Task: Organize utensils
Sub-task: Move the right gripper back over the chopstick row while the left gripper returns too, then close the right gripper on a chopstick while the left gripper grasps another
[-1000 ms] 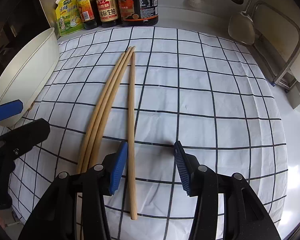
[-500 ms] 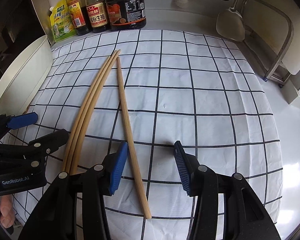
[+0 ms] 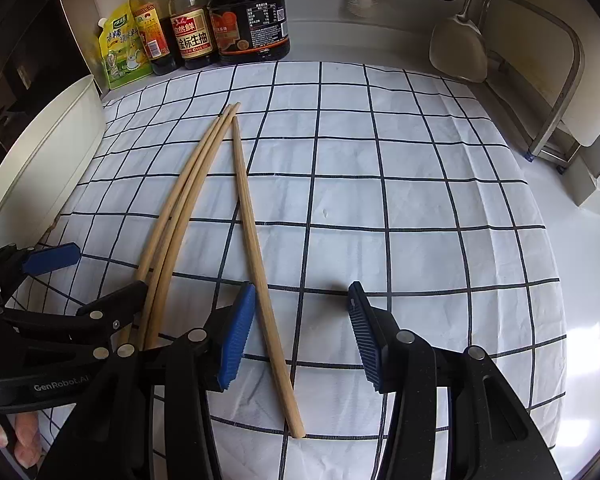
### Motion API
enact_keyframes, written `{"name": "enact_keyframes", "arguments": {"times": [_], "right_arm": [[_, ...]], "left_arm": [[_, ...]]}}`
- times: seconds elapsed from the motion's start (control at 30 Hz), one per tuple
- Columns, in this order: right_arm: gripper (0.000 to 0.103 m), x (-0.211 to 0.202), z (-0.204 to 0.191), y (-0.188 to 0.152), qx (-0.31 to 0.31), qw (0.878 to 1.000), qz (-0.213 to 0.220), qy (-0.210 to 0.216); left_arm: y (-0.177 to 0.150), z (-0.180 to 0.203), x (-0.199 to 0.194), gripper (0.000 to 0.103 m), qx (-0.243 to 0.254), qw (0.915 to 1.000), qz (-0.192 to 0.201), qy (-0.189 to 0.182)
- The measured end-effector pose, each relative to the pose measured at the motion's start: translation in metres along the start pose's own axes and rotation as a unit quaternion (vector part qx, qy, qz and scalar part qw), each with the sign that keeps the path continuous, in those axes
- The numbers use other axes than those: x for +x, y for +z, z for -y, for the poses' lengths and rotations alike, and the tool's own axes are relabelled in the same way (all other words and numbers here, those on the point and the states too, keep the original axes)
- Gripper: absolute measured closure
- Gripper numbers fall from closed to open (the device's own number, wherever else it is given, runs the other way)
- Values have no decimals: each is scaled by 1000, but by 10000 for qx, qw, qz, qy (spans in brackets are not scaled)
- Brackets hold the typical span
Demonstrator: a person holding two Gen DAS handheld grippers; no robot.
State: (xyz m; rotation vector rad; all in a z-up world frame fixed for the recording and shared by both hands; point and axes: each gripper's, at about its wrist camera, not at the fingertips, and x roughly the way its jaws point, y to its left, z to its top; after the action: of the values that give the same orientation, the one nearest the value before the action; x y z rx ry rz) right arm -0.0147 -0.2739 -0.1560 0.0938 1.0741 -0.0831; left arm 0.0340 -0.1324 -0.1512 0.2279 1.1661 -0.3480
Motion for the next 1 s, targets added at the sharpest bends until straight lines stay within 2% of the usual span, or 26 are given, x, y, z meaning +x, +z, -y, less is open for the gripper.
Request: {"name": "enact_keyframes", "arguments": {"times": [0.3,0.83,0.9,0.97,1.0], "right_arm": [[56,1,-2,1,-86,10000,44,0],[53,19,-14,26,-501,9984,250,-65],[53,20,-15,27,-531,9982,276,-53],[54,20,-17,28,-586,9979,285,-25],[57,20,-17,28,-600,9978,286,16]], "left_arm": [[9,-16,4,10,-174,9998,34,111],[50,-11,21,6,-220,9993,239,208],[51,-11,21,9,-226,9992,271,175],[48,-9,18,18,-171,9992,340,91],[47,-6,17,26,-130,9992,369,66]]}}
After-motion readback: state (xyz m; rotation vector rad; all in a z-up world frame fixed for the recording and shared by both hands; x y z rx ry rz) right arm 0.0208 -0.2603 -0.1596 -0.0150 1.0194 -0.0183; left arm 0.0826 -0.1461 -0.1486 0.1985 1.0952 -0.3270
